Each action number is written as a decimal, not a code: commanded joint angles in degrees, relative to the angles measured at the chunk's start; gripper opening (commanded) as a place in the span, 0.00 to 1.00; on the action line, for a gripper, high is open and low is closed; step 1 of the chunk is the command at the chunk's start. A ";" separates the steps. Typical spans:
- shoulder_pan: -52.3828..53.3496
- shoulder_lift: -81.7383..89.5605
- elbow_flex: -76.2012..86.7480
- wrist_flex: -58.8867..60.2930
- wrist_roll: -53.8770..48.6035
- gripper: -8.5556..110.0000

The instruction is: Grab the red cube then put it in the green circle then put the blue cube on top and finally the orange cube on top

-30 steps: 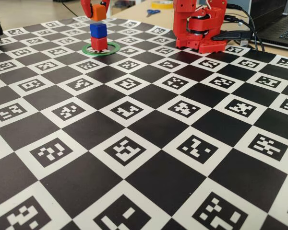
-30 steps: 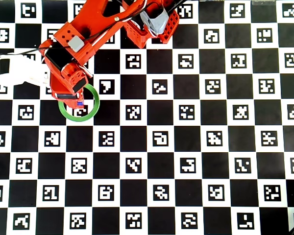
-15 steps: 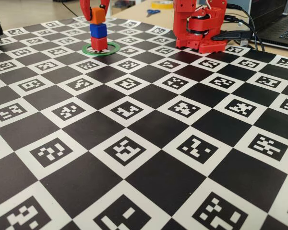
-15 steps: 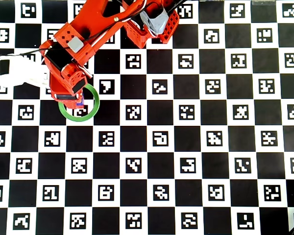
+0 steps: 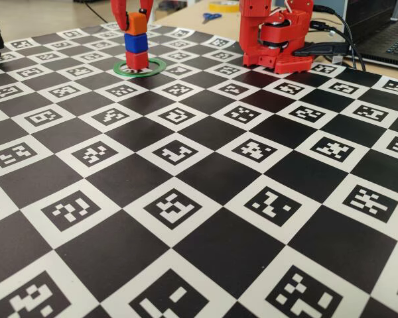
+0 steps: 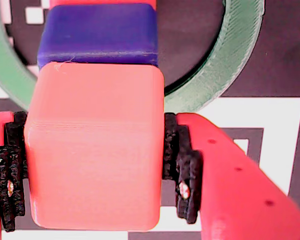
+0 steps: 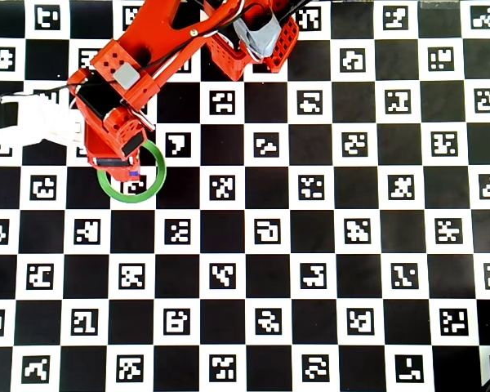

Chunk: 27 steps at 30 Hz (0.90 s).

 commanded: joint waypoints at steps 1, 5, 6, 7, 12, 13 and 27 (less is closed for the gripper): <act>0.70 2.99 -0.53 -1.05 -0.18 0.13; 0.79 3.08 -0.53 -0.88 -0.09 0.22; 0.79 3.08 -0.53 -0.79 -0.09 0.27; 0.88 3.08 -0.53 -0.70 -0.26 0.29; 0.88 3.34 -1.49 -0.09 0.70 0.36; 0.88 3.69 -1.58 -0.09 0.79 0.36; -0.09 8.61 -9.58 8.17 3.25 0.41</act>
